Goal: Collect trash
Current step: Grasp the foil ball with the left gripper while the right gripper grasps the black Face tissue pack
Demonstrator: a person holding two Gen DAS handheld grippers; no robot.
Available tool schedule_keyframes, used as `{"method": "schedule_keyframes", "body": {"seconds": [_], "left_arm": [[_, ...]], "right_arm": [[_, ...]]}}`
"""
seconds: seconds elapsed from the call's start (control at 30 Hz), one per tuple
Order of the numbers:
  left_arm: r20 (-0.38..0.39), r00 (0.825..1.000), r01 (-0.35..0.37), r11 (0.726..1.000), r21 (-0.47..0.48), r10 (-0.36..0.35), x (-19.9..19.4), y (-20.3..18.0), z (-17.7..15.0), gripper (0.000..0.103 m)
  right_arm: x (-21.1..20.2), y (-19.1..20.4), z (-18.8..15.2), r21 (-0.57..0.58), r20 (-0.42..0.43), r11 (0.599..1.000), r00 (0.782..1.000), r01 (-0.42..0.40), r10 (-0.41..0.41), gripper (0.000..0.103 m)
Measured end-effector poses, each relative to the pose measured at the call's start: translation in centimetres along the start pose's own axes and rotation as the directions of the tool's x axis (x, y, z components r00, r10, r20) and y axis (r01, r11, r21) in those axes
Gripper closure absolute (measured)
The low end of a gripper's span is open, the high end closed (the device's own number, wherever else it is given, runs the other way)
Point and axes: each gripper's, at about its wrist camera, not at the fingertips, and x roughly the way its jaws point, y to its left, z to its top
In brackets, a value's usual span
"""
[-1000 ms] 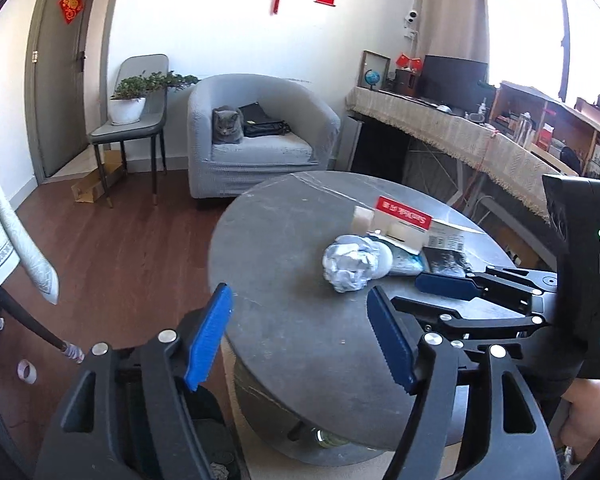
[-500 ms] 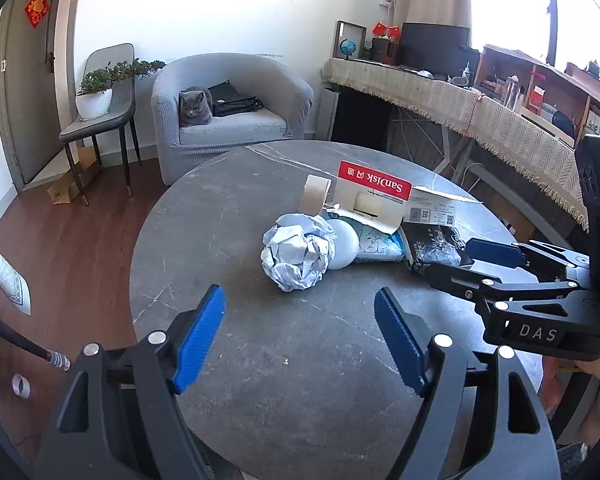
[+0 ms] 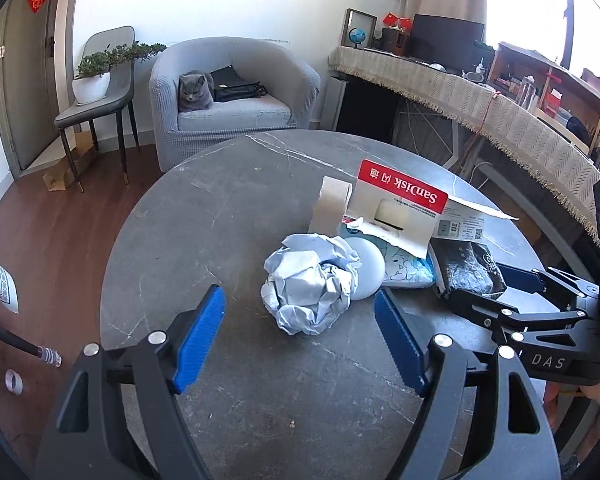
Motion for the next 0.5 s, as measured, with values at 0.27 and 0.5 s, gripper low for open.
{"method": "schedule_keyframes", "body": {"seconds": [0.27, 0.5], "left_arm": [[-0.025, 0.998, 0.05, 0.998, -0.038, -0.051, 1.2, 0.8, 0.8, 0.045], [-0.041, 0.998, 0.047, 0.999, -0.026, -0.048, 1.5, 0.9, 0.8, 0.052]], "right_arm": [[0.7, 0.2, 0.7, 0.014, -0.023, 1.0, 1.0, -0.001, 0.002, 0.021], [0.9, 0.5, 1.3, 0.057, -0.077, 0.998, 0.997, 0.02, -0.016, 0.021]]}}
